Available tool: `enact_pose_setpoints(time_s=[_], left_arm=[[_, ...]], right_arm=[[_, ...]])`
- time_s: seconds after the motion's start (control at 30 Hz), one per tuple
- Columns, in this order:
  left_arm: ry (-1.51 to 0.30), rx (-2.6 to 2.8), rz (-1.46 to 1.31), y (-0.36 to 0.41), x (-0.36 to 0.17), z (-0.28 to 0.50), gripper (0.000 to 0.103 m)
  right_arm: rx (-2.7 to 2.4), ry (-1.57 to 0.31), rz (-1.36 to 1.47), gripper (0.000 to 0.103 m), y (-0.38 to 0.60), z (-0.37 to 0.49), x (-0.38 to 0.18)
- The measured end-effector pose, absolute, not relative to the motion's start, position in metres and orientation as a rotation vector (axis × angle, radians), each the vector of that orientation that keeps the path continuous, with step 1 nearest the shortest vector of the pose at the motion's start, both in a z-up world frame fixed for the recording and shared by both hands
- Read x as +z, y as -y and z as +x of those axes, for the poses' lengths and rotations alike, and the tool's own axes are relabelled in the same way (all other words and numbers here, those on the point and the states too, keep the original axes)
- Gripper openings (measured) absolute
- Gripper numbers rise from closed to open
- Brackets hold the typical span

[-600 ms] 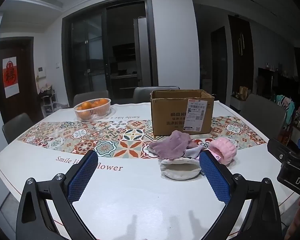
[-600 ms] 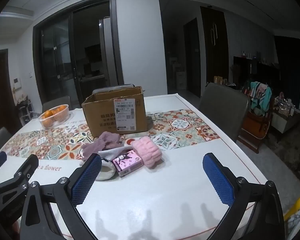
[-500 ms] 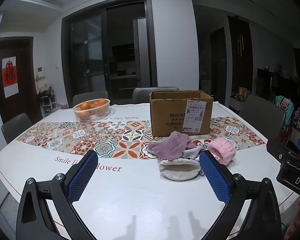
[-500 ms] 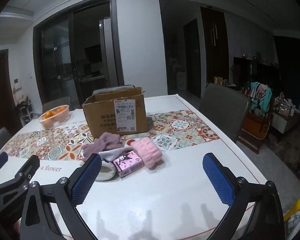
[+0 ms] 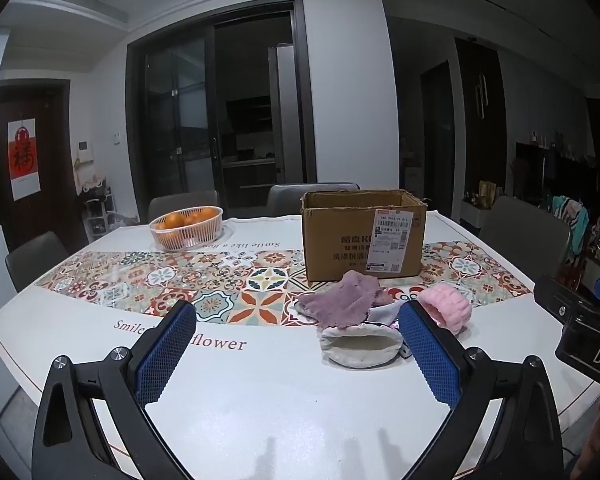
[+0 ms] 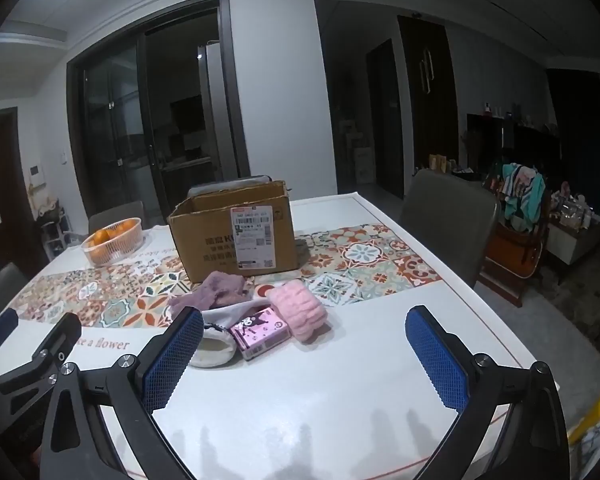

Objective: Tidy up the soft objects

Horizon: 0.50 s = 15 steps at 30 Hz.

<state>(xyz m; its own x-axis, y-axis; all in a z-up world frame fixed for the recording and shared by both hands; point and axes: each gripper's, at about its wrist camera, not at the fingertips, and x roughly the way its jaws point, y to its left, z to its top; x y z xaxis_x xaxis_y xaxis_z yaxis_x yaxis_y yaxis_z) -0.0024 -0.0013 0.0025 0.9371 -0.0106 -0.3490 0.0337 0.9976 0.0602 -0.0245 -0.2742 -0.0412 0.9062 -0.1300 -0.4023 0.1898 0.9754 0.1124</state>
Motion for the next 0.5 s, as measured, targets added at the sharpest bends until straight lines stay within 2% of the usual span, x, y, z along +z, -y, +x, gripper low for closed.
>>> enact_pose_setpoints(time_s=[0.5], left_arm=[[-0.363,-0.032,0.063,-0.0013,0.0019,-0.0055,0.103]], right_arm=[[-0.165,-0.401,0.151,0.103,0.2731,-0.0253,-0.0416]])
